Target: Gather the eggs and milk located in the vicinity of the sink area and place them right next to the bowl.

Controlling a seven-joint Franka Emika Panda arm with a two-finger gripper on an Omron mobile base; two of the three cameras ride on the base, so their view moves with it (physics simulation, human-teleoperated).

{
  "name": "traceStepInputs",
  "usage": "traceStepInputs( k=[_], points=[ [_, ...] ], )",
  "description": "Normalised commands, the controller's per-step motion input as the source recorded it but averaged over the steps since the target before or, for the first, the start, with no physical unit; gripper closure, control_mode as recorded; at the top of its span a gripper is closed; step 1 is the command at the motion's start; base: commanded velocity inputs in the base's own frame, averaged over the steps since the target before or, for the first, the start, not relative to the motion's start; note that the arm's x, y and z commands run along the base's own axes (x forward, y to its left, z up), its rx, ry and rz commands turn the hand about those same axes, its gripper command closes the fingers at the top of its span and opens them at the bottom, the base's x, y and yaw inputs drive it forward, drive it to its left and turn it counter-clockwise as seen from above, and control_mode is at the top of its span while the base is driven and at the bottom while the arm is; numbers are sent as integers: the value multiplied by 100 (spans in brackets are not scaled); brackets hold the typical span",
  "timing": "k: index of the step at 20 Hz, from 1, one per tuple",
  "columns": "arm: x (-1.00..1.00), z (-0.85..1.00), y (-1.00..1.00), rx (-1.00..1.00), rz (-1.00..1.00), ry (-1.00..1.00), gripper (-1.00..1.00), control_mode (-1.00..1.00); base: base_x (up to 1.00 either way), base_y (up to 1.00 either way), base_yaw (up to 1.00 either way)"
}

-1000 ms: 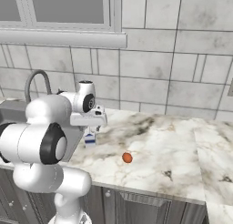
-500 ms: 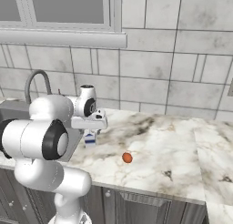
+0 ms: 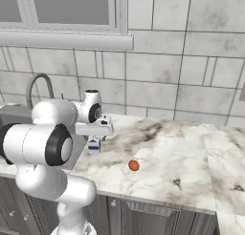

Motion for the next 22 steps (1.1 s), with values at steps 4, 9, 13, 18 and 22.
traceStepInputs(
  k=[4, 9, 13, 18, 22],
  points=[
    [9, 0, 0, 0, 0, 0, -100, -100, 0, 0, 0],
    [1, 0, 0, 0, -1, 0, -100, -100, 0, 0, 0],
    [-4, -6, 0, 0, -9, 1, -100, -100, 0, 0, 0],
    [-1, -10, 3, 0, -11, 0, 100, -100, 0, 0, 0],
    [0, -7, 10, 0, -11, 0, 100, -100, 0, 0, 0]
  ],
)
